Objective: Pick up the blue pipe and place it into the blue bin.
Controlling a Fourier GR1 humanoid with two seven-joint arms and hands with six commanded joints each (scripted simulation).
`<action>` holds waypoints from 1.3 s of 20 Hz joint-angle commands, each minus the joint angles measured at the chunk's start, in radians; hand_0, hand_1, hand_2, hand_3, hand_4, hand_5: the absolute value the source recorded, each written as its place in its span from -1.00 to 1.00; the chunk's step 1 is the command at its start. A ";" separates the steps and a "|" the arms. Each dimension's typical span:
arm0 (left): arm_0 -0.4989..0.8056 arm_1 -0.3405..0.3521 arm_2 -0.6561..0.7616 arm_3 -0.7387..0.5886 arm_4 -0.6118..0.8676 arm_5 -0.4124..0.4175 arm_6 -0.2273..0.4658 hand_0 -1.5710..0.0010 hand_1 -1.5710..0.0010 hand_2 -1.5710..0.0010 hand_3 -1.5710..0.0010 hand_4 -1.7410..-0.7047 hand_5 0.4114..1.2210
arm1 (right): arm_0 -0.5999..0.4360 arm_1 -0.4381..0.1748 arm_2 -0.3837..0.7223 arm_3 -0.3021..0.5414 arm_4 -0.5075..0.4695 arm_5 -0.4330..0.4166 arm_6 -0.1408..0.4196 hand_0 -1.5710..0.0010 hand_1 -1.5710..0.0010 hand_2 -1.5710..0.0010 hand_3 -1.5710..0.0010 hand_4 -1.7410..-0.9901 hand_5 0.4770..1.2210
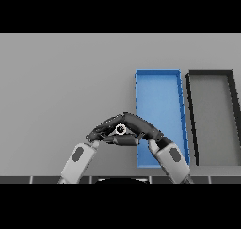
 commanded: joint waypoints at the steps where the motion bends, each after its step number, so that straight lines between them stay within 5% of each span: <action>1: 0.001 -0.003 -0.005 0.004 -0.017 0.009 0.003 -0.84 -0.74 -0.70 -0.34 -0.78 1.00 | -0.009 0.008 -0.006 0.002 0.015 -0.008 0.010 -0.98 -0.98 -0.98 -0.97 -0.35 0.94; 3: -0.002 0.009 -0.002 -0.007 -0.045 -0.007 0.041 -0.20 -0.11 -0.09 0.14 -0.35 1.00 | -0.011 0.018 -0.012 0.012 0.027 -0.003 -0.003 -0.99 -0.99 -0.99 -0.98 -0.35 0.96; 5: -0.007 0.015 0.002 0.010 -0.059 -0.052 0.015 0.23 0.29 0.30 0.45 -0.05 1.00 | -0.006 0.034 -0.011 0.003 0.040 0.005 0.026 -0.99 -0.99 -0.99 -0.99 -0.35 0.97; 9: -0.012 0.023 0.024 0.004 -0.057 -0.084 0.123 0.69 0.71 0.71 0.78 0.32 0.24 | 0.003 0.056 -0.029 0.004 0.054 0.016 -0.009 -1.00 -1.00 -1.00 -0.99 -0.35 0.99; 14: -0.008 0.001 0.026 0.014 -0.057 -0.068 0.194 0.90 0.90 0.91 0.93 0.48 -0.43 | 0.012 0.076 -0.029 -0.002 0.098 0.027 -0.040 -1.00 -1.00 -1.00 -1.00 -0.36 1.00; 19: -0.009 -0.008 0.042 0.033 -0.049 -0.055 0.231 0.97 0.97 0.97 0.98 0.49 -0.71 | -0.012 0.117 -0.084 -0.002 0.062 0.027 -0.028 -1.00 -1.00 -1.00 -1.00 -0.35 1.00; 26: -0.004 -0.007 0.029 0.028 -0.066 -0.045 0.239 0.99 0.99 0.99 0.99 0.50 -0.83 | -0.215 0.137 -0.263 -0.068 -0.202 -0.043 0.211 -1.00 -1.00 -1.00 -1.00 -0.35 1.00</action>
